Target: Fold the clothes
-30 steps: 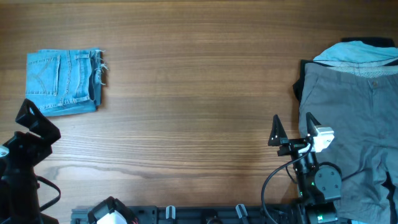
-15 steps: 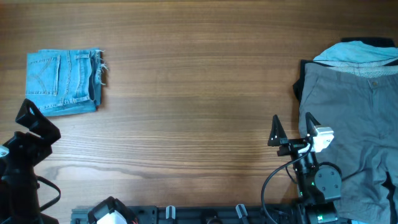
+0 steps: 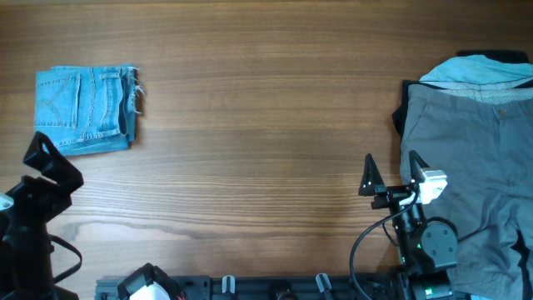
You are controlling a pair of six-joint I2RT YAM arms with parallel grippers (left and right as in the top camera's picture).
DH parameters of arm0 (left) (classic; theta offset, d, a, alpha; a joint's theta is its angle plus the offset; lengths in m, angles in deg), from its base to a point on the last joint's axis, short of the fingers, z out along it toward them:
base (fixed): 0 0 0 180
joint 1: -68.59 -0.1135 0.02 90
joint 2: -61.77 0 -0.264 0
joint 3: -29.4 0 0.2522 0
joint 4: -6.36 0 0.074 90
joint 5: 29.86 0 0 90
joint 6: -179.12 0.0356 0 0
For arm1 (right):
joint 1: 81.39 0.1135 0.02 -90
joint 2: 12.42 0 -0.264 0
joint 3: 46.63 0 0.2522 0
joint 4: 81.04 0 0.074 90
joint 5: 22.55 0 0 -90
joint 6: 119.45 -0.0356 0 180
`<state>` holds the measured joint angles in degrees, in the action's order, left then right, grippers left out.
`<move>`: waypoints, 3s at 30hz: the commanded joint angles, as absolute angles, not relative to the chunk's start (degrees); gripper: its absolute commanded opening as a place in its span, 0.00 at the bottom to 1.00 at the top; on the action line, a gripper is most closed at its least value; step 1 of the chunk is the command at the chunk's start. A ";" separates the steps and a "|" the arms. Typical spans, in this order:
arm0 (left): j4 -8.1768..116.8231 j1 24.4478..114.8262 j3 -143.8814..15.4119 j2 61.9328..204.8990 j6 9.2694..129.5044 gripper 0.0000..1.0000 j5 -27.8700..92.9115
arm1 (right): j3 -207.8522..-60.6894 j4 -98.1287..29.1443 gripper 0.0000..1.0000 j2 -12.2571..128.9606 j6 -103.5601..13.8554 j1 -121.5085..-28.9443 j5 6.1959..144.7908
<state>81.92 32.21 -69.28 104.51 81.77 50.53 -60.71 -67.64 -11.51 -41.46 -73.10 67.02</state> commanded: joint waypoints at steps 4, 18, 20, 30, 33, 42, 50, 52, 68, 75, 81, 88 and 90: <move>81.94 37.82 -69.11 104.73 82.25 1.00 43.30 | -60.71 -67.62 1.00 -11.40 -42.01 -73.23 67.90; 60.52 74.50 -53.63 99.55 82.95 1.00 67.19 | -60.71 -67.62 1.00 -11.40 -42.03 -73.23 67.90; 55.69 73.01 -46.29 96.40 82.91 1.00 67.08 | -60.71 -67.62 1.00 -11.40 -42.01 -73.23 67.90; 24.19 69.47 -6.60 68.29 82.45 1.00 59.38 | -60.71 -67.62 1.00 -11.40 -42.01 -73.23 67.90; 19.80 69.36 -1.44 62.87 82.49 1.00 57.63 | -60.71 -67.62 1.00 -11.40 -42.01 -73.23 67.90; 22.86 70.72 11.83 61.95 82.51 1.00 58.66 | -60.71 -67.62 1.00 -11.40 -42.03 -73.23 67.90; 24.41 69.34 15.28 61.93 82.51 1.00 58.66 | -60.71 -67.62 1.00 -11.40 -42.01 -73.23 67.90; 24.41 68.14 15.28 61.93 82.49 1.00 58.66 | -60.71 -67.62 1.00 -11.40 -42.01 -73.23 67.90; 24.41 67.33 15.28 61.93 82.51 1.00 58.66 | -60.71 -67.62 1.00 -11.40 -42.01 -73.23 67.90; 24.41 67.33 15.28 61.93 82.51 1.00 58.66 | -60.71 -67.62 1.00 -11.40 -42.01 -73.23 67.90; 24.41 67.35 15.28 61.93 82.51 1.00 58.66 | -60.71 -67.62 1.00 -11.40 -42.01 -73.23 67.90; 24.41 67.33 15.28 61.93 82.51 1.00 58.66 | -60.71 -67.62 1.00 -11.40 -42.03 -73.23 67.90; 24.41 67.33 15.28 61.93 82.51 1.00 58.66 | -60.71 -67.62 1.00 -11.40 -42.03 -73.23 67.90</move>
